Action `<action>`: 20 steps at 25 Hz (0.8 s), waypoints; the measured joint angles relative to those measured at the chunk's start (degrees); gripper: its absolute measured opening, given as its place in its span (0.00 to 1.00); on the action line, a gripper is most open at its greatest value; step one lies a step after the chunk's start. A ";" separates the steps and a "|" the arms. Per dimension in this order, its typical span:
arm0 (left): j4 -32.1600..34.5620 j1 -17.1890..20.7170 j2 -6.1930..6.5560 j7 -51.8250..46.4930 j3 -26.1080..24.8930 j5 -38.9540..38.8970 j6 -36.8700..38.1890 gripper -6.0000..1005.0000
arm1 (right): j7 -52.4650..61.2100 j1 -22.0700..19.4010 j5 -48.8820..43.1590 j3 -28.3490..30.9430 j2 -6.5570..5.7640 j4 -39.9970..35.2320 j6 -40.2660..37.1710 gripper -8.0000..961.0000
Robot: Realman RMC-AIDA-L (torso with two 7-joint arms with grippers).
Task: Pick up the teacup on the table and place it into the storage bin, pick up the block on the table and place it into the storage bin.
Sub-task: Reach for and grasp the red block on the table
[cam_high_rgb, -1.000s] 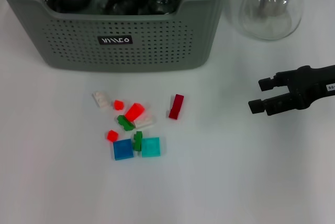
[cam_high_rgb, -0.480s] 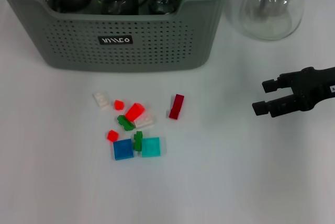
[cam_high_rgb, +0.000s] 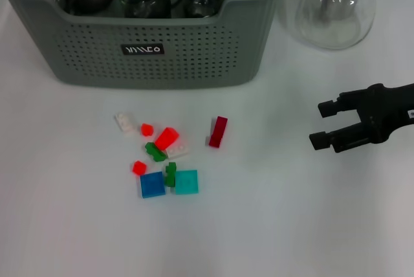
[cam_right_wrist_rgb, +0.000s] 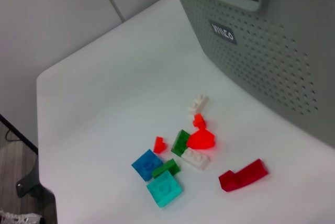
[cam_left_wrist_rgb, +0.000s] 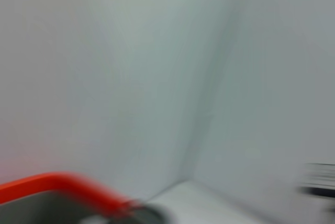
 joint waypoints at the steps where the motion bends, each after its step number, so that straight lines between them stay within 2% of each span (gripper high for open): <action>1: -1.00 1.69 -0.49 3.44 -0.01 -2.44 2.14 0.85 | -0.42 0.32 0.01 -0.11 0.09 0.09 0.01 0.96; 6: -9.68 8.07 -3.20 23.43 0.12 -3.67 11.52 0.85 | -2.10 2.01 0.04 -0.37 0.69 0.32 0.31 0.96; 8: -13.37 9.09 -3.38 28.43 0.18 -2.27 11.80 0.85 | -2.72 2.93 -0.08 -0.47 1.24 0.36 0.49 0.96; 14: -25.82 10.71 -2.01 43.18 -0.77 2.68 11.07 0.85 | -3.66 5.94 -0.73 -4.64 3.73 0.91 4.16 0.96; 17: -28.58 10.91 -1.81 47.31 -3.24 6.37 10.02 0.85 | -3.56 7.07 -1.29 -8.53 5.00 1.31 8.49 0.96; 20: -30.02 11.07 -1.78 49.78 -5.34 9.04 9.12 0.85 | -3.46 8.77 -1.23 -12.69 5.52 3.29 13.26 0.96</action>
